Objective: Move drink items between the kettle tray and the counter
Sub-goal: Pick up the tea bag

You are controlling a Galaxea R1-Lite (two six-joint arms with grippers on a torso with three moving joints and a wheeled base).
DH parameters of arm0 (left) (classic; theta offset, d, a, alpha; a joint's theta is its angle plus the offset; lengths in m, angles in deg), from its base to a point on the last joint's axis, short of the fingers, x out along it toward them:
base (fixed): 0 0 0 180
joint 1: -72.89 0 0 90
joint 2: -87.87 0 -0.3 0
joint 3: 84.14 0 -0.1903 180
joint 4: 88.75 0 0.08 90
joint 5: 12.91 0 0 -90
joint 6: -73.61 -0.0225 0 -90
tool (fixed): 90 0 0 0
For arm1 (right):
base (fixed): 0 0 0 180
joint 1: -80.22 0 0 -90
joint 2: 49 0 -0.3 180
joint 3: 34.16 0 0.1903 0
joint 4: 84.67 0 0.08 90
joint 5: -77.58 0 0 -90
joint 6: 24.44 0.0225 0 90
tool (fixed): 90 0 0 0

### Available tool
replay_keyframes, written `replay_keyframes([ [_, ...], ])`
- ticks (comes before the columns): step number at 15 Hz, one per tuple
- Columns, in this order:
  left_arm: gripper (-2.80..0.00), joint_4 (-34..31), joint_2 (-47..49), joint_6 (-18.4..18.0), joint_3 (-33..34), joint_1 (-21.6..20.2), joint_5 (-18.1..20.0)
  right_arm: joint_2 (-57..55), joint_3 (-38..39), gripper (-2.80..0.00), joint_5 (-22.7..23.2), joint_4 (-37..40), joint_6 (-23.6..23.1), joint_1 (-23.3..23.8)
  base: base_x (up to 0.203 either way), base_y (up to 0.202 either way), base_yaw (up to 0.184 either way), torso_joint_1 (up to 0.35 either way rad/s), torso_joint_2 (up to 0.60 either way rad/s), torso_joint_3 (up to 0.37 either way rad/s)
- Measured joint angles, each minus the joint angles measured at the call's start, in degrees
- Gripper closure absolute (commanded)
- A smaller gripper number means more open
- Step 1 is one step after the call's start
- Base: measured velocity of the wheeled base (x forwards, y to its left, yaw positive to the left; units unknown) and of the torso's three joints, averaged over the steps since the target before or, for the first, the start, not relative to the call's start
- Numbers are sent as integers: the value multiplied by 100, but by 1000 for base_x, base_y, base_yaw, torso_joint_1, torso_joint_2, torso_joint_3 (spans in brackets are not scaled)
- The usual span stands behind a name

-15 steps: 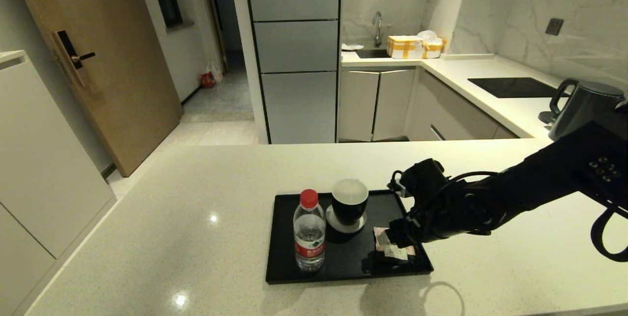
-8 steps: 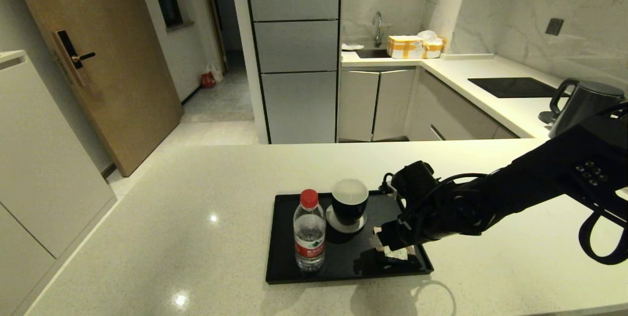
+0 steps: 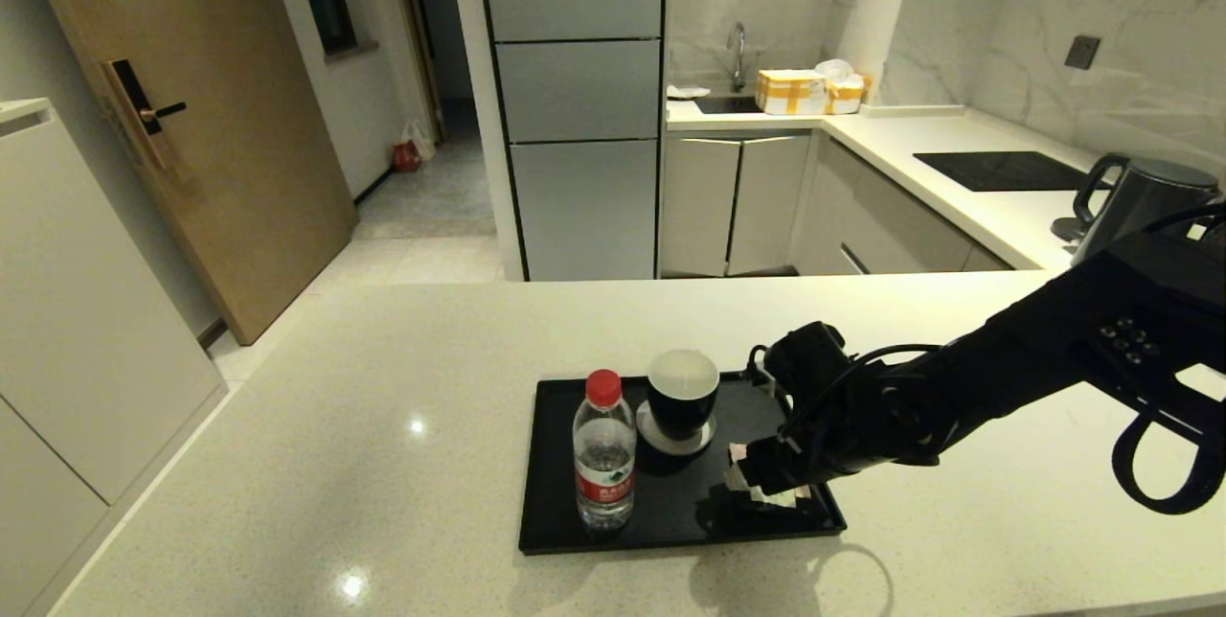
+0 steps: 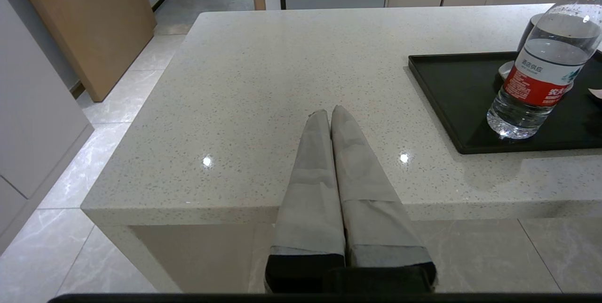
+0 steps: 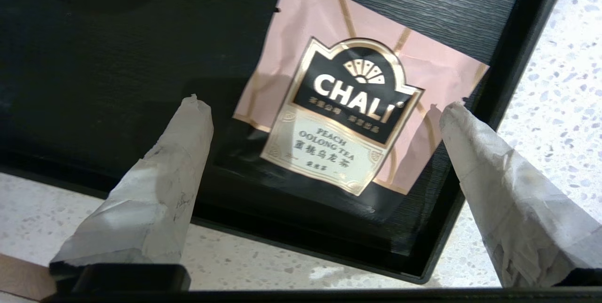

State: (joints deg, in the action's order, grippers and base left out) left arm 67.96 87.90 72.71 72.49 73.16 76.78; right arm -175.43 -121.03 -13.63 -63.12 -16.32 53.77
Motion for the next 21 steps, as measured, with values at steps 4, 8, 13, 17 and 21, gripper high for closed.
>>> replay_keyframes([
  [4,0,0,0,2,0,0,-2,-9,50,-280,5,-11,1,63,0,0,0,0,0,0],
  [8,0,0,0,0,0,0,1,-78,47,-280,7,-29,1,72,0,0,0,0,0,0],
  [13,0,0,0,2,0,0,0,-133,-17,0,0,-29,-16,61,0,0,0,0,0,0],
  [17,0,0,0,2,0,0,-2,-138,-52,0,-4,-24,-11,66,0,0,0,0,0,0],
  [21,0,0,0,2,0,0,0,-113,-48,0,-11,-18,-10,68,0,0,0,0,0,0],
])
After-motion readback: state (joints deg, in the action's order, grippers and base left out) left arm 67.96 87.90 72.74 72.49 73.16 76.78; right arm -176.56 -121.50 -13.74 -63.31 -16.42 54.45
